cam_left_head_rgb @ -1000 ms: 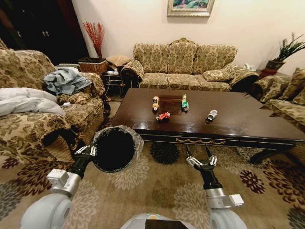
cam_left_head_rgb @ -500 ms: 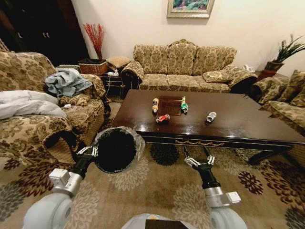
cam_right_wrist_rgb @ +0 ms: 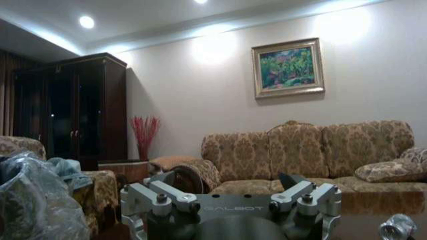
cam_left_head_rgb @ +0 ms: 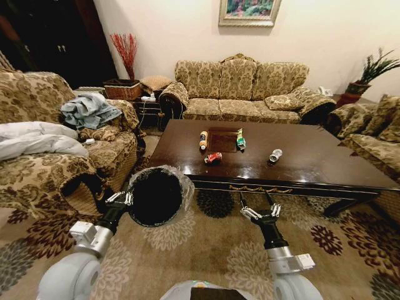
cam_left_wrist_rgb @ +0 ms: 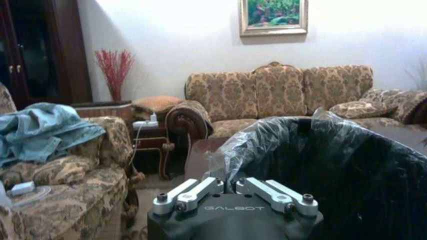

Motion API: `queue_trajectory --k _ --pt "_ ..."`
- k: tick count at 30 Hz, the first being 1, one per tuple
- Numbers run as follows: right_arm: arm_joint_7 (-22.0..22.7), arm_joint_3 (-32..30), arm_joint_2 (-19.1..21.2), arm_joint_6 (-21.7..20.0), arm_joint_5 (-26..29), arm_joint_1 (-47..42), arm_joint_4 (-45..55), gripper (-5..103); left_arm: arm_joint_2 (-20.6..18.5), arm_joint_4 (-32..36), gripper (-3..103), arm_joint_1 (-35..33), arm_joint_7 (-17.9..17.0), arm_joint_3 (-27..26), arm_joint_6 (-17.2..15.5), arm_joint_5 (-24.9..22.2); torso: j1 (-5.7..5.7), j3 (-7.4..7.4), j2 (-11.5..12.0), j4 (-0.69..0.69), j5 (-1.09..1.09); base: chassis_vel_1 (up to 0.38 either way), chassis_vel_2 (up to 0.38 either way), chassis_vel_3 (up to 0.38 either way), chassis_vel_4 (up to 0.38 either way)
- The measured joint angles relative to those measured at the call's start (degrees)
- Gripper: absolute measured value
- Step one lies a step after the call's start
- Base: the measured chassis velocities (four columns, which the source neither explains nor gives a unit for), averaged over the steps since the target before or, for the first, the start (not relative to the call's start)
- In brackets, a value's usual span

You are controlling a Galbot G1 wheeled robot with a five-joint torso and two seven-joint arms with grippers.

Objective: Move to the front of the table and place the trash on the table into the trash bin.

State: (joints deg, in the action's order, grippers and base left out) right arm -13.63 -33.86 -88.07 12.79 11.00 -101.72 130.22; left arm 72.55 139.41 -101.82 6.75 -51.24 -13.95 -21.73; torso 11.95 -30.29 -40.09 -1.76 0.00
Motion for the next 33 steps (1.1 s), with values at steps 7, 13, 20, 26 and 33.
queue_trajectory --k 7,13,20,26,33 --pt "1.10 1.49 -0.62 0.64 1.56 -0.41 0.43 100 -0.25 0.40 4 -0.39 -0.29 -0.20 0.33 0.14 0.81 -1.23 -2.04 0.00 0.00 0.000 0.000 0.000 0.000" --pt "1.29 1.83 -0.62 0.04 2.30 0.05 1.31 100 0.38 0.40 4 -0.85 -0.25 1.26 0.89 1.12 1.33 -1.90 -3.26 0.00 0.00 0.000 0.000 0.000 0.000" --pt "2.90 1.83 -0.19 -0.66 3.70 0.47 2.40 100 0.71 0.73 4 -0.39 -0.23 1.93 0.90 1.21 2.11 -2.89 -4.99 0.00 0.01 0.000 0.000 0.000 0.000" --pt "4.05 1.86 -0.36 -0.18 3.89 0.97 3.00 100 1.32 0.90 4 -0.47 -0.23 1.96 0.80 1.11 2.90 -3.95 -6.85 0.00 0.01 0.000 0.000 0.000 0.000" --pt "5.21 1.85 -0.40 0.70 3.99 0.52 2.99 100 2.02 1.02 4 -0.49 -0.23 2.94 0.80 1.43 3.62 -4.88 -8.52 0.00 0.00 0.000 0.000 0.000 0.000"
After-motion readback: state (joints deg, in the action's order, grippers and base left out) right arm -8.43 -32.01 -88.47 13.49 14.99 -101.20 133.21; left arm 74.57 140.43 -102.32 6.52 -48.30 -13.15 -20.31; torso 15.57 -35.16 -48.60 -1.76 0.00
